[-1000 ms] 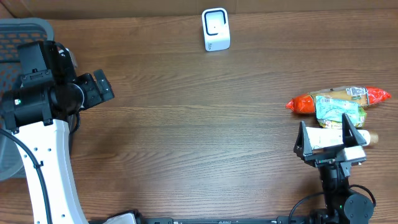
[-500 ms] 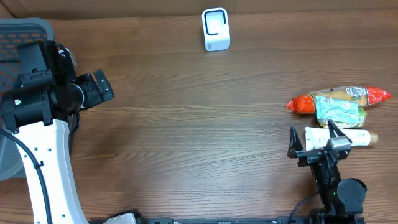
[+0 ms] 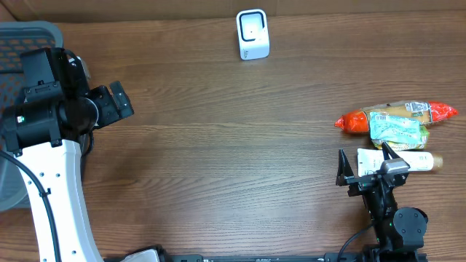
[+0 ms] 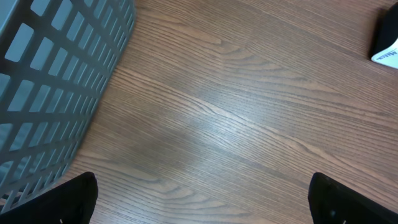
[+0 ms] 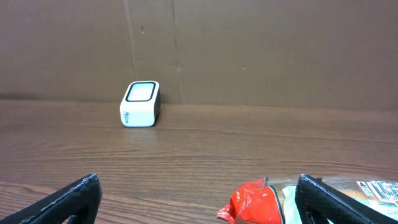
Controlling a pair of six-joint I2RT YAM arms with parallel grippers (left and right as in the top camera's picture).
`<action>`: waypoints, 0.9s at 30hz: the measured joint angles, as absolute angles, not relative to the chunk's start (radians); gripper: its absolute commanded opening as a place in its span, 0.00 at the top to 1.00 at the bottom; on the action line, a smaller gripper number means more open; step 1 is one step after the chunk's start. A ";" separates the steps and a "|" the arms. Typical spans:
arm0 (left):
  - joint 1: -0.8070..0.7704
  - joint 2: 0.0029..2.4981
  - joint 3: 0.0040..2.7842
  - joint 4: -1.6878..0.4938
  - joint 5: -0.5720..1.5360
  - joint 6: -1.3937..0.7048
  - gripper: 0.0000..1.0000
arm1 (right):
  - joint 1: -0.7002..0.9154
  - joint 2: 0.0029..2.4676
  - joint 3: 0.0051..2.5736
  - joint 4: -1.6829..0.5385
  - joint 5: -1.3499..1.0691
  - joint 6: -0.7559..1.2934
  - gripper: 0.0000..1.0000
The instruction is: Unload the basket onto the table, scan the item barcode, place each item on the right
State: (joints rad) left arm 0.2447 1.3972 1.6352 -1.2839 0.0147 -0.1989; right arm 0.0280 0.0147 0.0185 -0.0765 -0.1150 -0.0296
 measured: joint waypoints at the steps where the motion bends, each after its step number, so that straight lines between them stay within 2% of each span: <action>1: 0.245 1.397 1.635 -1.284 0.015 -0.199 0.01 | 0.028 0.015 0.019 -0.076 -0.115 -0.030 0.00; 27: 0.245 1.397 1.635 -1.310 0.015 -0.199 0.00 | 0.028 0.015 0.019 -0.077 -0.115 -0.030 0.00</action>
